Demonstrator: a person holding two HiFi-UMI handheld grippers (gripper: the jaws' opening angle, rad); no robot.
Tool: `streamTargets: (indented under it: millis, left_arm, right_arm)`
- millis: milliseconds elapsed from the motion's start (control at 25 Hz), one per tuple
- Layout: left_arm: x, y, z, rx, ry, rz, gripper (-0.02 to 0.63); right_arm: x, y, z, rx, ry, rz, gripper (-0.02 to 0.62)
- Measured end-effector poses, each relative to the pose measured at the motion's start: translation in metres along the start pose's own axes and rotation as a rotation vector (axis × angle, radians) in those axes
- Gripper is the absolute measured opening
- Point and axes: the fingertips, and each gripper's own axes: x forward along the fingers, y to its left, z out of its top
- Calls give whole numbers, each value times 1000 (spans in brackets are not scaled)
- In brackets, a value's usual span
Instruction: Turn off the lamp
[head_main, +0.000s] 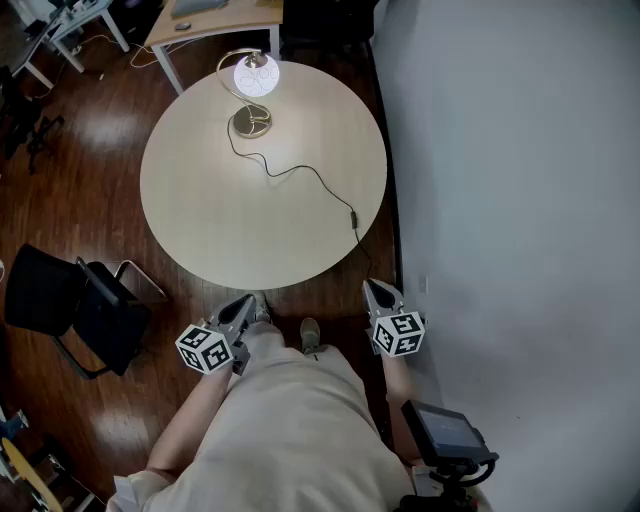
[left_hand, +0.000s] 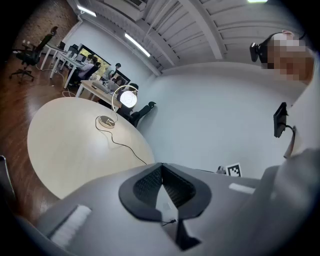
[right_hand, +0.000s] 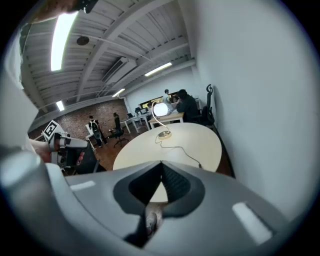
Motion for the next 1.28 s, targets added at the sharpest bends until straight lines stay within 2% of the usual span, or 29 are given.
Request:
streamTargets:
  millis: [240, 480, 720, 1040, 1160, 1280]
  left_arm:
    - [-6, 52, 49, 42, 36, -34, -23]
    - [1, 82, 66, 40, 93, -97, -23]
    - [16, 90, 66, 17, 142, -194, -23]
    - [52, 81, 77, 53, 184, -325, -23]
    - [60, 76, 86, 54, 180, -352, -23]
    - [68, 77, 97, 48, 170, -344, -23]
  right_arm:
    - [48, 32, 35, 12, 2, -31, 2]
    - [70, 59, 56, 16, 12, -80, 2]
    - [72, 73, 53, 34, 33, -142, 2]
    - [61, 90, 57, 24, 82, -230, 2]
    - [63, 84, 64, 16, 96, -249, 2]
    - [75, 72, 72, 0, 118, -245, 2]
